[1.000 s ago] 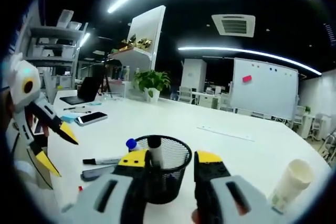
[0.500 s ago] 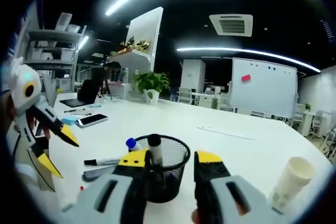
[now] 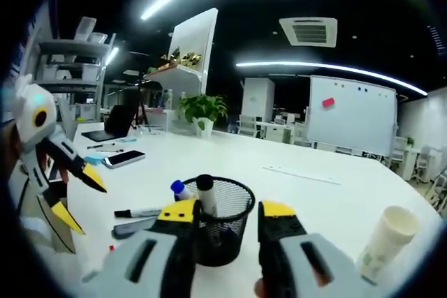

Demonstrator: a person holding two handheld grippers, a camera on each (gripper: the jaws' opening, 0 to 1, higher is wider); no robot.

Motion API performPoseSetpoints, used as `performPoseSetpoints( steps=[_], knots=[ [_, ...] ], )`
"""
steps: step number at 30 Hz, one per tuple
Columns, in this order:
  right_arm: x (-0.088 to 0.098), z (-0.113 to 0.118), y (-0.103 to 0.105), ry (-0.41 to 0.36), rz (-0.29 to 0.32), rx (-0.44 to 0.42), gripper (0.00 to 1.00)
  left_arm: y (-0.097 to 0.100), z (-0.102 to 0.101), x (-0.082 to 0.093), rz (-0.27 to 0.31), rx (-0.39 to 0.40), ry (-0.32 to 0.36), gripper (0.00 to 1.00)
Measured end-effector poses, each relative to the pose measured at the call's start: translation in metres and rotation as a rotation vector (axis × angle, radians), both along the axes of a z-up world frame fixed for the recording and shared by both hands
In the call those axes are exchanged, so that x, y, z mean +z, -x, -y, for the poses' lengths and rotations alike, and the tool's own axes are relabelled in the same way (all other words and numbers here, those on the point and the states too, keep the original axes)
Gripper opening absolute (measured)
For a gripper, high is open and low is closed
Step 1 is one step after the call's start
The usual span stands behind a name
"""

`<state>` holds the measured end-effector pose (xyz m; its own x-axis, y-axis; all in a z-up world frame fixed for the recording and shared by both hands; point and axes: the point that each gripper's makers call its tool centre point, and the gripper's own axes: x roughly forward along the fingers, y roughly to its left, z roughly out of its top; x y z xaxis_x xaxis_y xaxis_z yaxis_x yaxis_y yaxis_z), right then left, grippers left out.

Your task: Place the scattered laser pointers and whiteboard markers into the pen holder and stack the scattered paper cups together

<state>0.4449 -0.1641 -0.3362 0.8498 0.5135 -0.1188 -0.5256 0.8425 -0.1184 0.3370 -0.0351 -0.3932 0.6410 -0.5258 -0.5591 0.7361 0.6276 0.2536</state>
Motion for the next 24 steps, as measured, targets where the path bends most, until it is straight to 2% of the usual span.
performPoseSetpoints(
  steps=[24],
  knots=[
    [-0.001,0.002,0.011,0.020,-0.012,0.015,0.33,0.000,-0.002,-0.001,0.001,0.002,-0.004,0.49]
  ],
)
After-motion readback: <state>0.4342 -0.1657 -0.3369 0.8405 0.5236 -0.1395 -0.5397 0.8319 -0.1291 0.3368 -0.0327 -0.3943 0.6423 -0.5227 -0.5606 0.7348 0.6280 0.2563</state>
